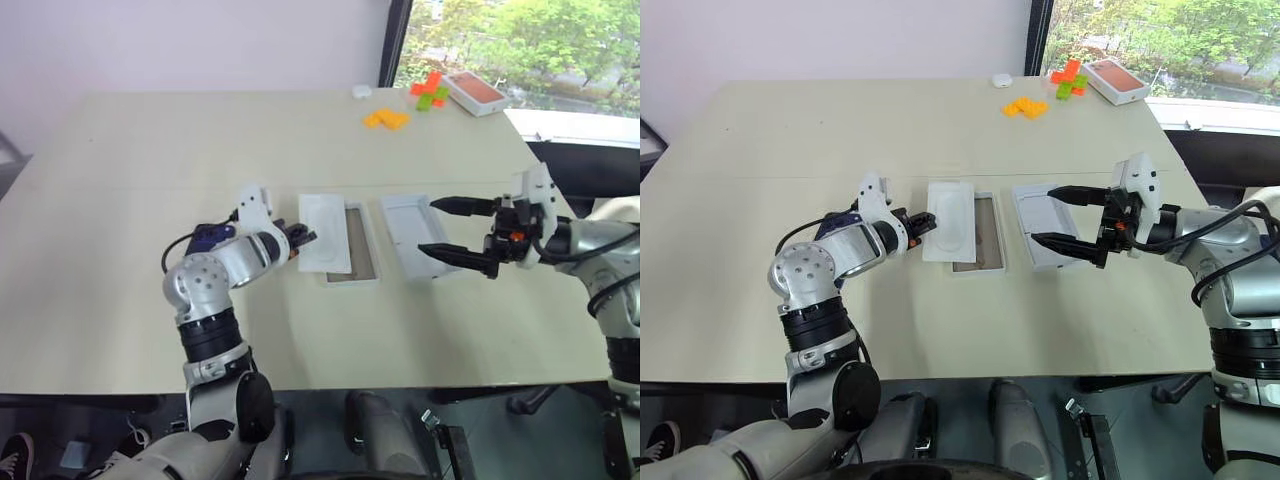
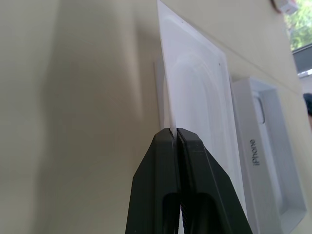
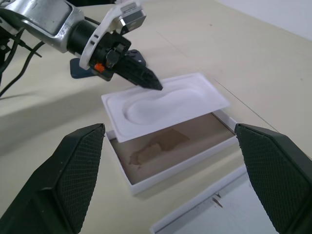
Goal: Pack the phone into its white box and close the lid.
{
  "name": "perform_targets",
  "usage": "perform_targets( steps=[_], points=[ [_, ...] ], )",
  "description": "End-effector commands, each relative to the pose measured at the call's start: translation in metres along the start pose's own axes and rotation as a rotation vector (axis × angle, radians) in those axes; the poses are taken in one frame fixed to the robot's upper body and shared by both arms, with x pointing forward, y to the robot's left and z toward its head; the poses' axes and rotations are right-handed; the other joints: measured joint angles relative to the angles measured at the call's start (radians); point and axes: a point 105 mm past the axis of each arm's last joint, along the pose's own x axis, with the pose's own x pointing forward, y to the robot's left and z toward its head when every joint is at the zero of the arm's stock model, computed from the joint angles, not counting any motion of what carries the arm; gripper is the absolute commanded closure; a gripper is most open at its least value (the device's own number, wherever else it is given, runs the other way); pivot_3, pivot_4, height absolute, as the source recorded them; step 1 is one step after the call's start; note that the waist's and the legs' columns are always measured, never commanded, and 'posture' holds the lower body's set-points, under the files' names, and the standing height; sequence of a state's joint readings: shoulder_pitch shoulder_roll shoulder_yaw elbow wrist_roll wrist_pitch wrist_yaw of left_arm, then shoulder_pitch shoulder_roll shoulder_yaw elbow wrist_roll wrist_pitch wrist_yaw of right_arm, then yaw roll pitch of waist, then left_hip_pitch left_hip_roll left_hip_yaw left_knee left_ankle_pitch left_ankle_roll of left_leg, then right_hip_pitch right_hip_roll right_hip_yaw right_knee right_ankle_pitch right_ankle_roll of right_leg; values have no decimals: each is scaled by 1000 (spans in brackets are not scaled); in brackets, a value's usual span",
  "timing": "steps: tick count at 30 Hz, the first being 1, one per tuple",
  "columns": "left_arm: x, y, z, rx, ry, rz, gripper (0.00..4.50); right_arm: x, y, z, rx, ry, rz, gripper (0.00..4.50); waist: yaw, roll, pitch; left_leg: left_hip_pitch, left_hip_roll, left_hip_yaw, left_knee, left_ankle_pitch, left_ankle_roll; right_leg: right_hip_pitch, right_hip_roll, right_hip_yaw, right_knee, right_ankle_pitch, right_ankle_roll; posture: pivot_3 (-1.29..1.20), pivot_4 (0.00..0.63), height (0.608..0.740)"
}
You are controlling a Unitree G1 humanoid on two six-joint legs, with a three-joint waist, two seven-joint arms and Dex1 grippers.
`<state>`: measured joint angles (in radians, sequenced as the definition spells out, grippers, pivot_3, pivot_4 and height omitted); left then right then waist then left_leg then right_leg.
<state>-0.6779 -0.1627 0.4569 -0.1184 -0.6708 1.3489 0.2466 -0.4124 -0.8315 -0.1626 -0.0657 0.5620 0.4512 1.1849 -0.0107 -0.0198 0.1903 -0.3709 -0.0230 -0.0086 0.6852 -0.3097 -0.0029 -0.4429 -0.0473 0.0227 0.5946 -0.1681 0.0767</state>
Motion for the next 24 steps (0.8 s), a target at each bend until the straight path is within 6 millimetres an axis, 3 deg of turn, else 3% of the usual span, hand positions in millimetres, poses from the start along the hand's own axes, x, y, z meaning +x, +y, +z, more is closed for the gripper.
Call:
perform_targets(
  steps=[1,8,11,16,24],
  points=[
    [8,-32,-17,-28,39,-112,4486,-1,2,10,-60,-7,-1,0,0,0,0,0,0,0,0,0,0,0,0,0,0,0,0,0,150,740],
    [13,-38,-23,-24,81,-144,4486,-1,0,9,-74,3,-12,0,1,0,0,0,0,0,0,0,0,0,0,0,0,0,0,0,150,740],
    [15,-39,-23,-34,74,-151,3608,-1,-1,9,-77,5,-16,0,1,0,0,0,0,0,0,0,0,0,0,0,0,0,0,0,150,740],
    [12,-48,-15,-24,51,-192,1167,-1,-1,7,-77,9,-19,0,1,0,0,0,0,0,0,0,0,0,0,0,0,0,0,0,150,740],
    [-10,-48,-6,112,54,-241,1167,2,-3,5,-79,11,-25,0,0,0,0,0,0,0,0,0,0,0,0,0,0,0,0,0,150,740]
  ],
)
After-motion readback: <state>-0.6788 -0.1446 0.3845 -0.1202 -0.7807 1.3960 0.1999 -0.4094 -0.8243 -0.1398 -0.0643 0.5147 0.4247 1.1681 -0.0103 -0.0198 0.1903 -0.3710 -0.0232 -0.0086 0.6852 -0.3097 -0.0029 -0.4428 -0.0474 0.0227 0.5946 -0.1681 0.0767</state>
